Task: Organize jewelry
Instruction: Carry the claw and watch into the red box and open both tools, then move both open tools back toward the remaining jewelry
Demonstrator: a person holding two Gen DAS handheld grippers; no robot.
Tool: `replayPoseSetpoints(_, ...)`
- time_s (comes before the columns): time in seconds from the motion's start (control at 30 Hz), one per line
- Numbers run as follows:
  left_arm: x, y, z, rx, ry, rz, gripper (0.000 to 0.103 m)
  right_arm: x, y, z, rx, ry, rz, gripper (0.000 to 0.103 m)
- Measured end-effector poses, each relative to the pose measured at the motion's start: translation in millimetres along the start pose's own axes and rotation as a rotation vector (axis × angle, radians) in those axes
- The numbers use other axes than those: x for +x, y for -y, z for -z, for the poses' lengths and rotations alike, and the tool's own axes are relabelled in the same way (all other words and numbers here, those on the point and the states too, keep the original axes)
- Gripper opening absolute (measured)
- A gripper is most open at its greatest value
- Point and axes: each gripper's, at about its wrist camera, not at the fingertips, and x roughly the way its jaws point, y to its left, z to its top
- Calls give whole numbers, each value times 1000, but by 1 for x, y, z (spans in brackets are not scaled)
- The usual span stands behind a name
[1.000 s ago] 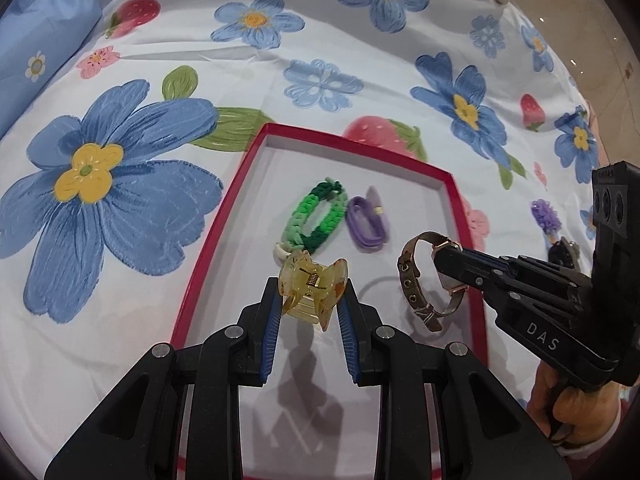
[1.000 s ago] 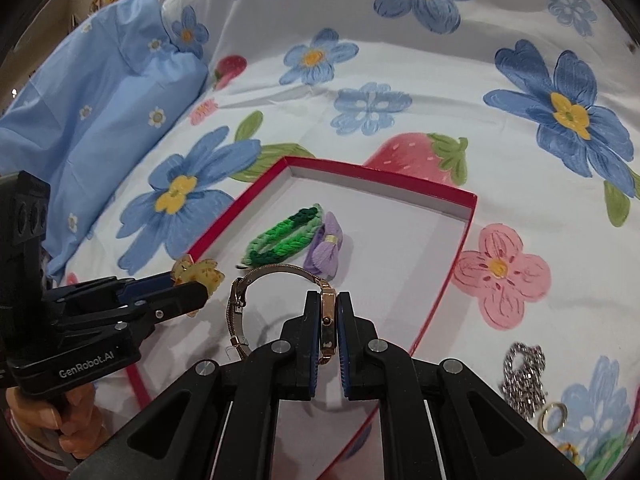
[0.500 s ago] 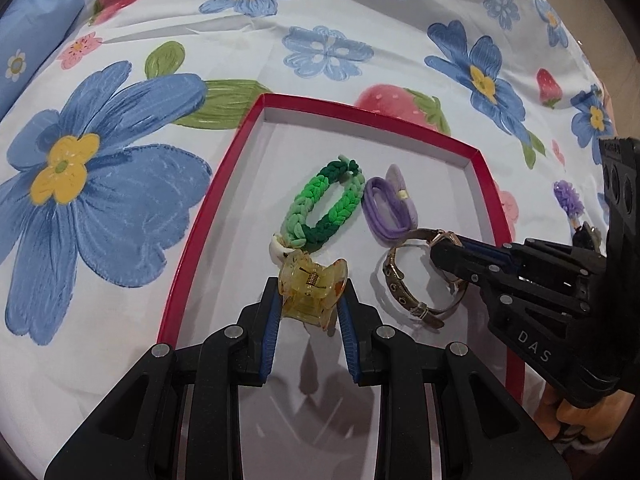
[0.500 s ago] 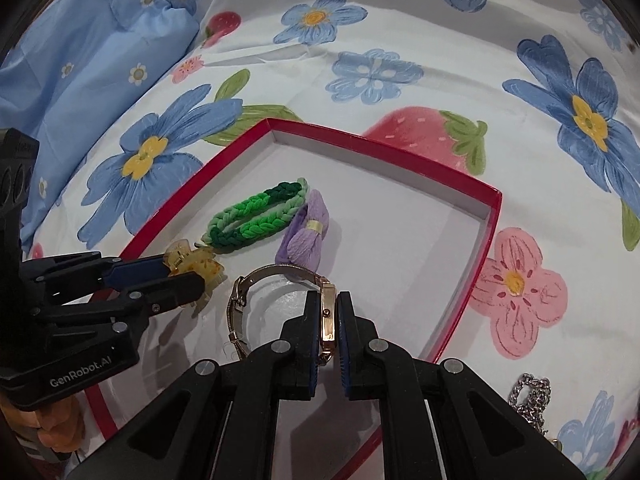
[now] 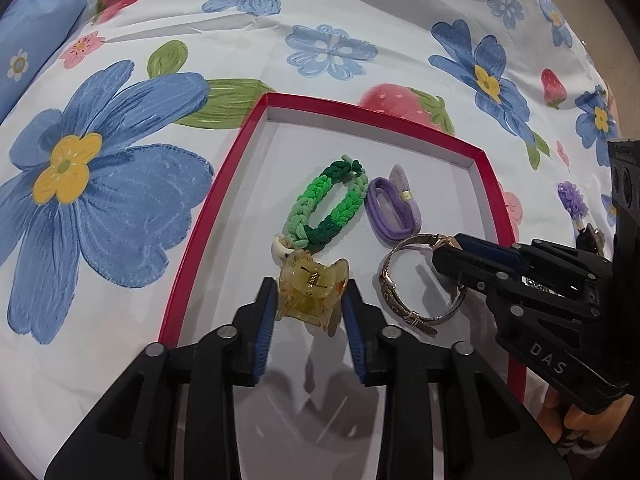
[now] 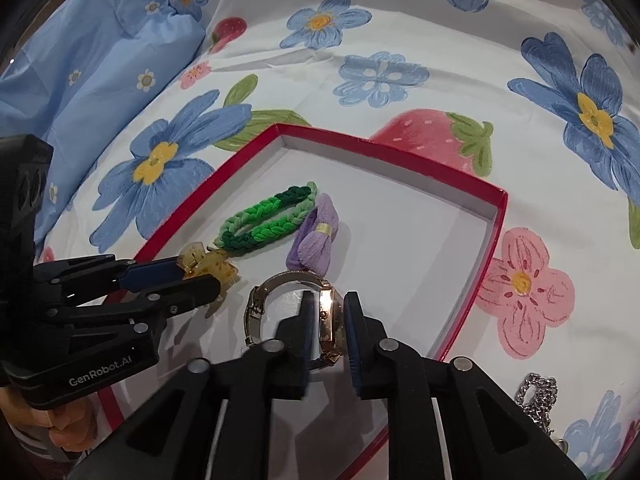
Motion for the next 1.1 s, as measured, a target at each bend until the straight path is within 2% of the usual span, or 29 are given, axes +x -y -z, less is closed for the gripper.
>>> replayPoseSetpoints(0.23, -11, 1, 4, -8, 14, -5, 47, -22, 3, 3, 33, 50, -25, 26)
replayPoseSetpoints(0.5, -28, 5, 14, -25, 35, 3, 48, -70, 12, 21, 104, 157, -77, 33)
replayPoseSetpoints(0.7, -57, 16, 25, -35, 85, 27, 51, -101, 29, 43, 154, 197, -63, 35)
replayPoseSetpoints(0.9, -83, 34, 36, -55, 133, 63, 56, -127, 46, 72, 182, 218, -39, 42)
replayPoseSetpoints(1.1, -98, 56, 47, -47, 157, 95, 56, -150, 65, 103, 229, 231, -13, 42)
